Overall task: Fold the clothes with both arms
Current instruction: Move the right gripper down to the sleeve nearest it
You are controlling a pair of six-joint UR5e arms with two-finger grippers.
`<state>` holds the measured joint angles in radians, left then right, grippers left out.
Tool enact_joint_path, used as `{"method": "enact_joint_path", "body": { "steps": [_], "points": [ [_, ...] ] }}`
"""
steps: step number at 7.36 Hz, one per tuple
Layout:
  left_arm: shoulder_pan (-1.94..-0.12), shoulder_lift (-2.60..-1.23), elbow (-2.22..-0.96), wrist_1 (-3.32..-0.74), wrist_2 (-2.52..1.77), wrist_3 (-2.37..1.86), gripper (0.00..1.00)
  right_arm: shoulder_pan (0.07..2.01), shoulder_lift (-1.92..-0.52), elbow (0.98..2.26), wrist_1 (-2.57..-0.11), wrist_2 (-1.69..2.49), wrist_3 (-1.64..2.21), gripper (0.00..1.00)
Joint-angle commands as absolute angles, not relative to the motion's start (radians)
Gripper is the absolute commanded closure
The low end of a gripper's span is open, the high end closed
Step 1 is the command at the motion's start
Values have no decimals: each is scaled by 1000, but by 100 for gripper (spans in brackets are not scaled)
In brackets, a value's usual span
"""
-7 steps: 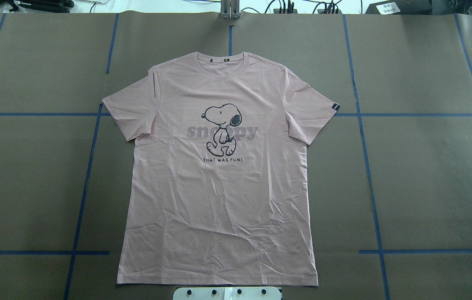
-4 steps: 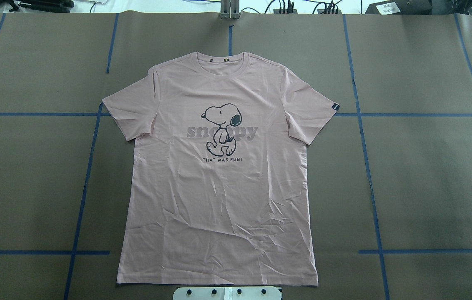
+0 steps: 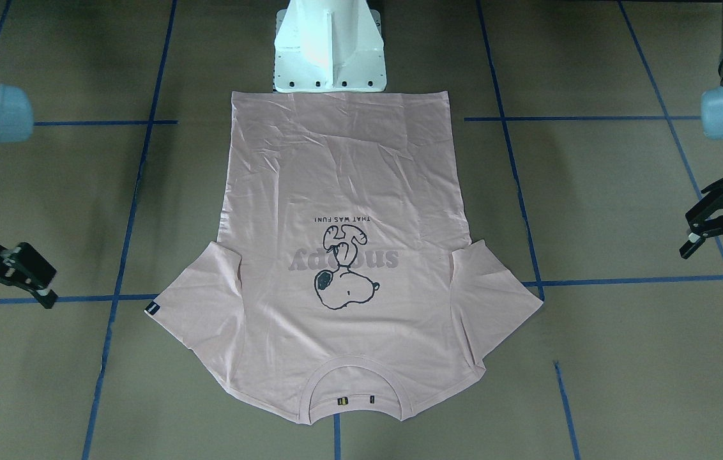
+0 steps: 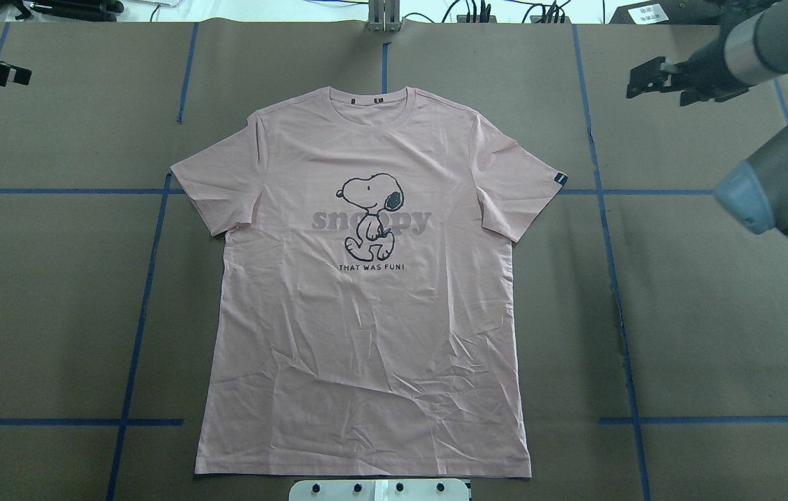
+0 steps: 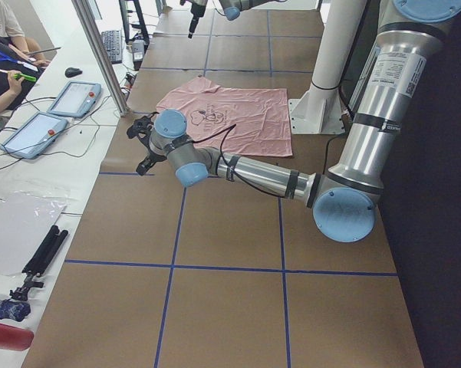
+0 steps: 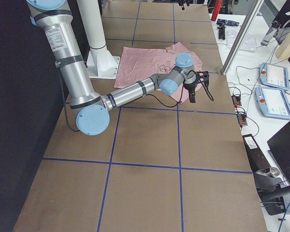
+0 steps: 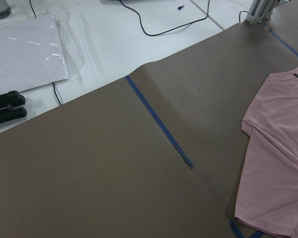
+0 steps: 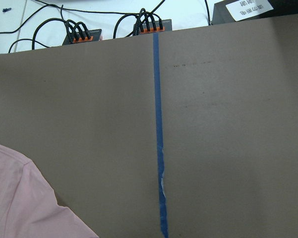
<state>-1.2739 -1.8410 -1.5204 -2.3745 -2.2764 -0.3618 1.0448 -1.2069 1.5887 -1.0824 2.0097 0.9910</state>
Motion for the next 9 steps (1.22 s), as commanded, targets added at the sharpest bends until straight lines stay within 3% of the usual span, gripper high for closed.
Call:
{"method": "enact_joint_path", "body": {
  "steps": [1,9],
  "points": [
    [-1250,-1850,-1520,-2384,-2275,-379,0,906,-1145,1531,-1040,1877,1147,15],
    [-1235,-1850,-1534,-2385,-2261,-379,0,790,-1137,1436,-1042,1787,1135,37]
  ]
}}
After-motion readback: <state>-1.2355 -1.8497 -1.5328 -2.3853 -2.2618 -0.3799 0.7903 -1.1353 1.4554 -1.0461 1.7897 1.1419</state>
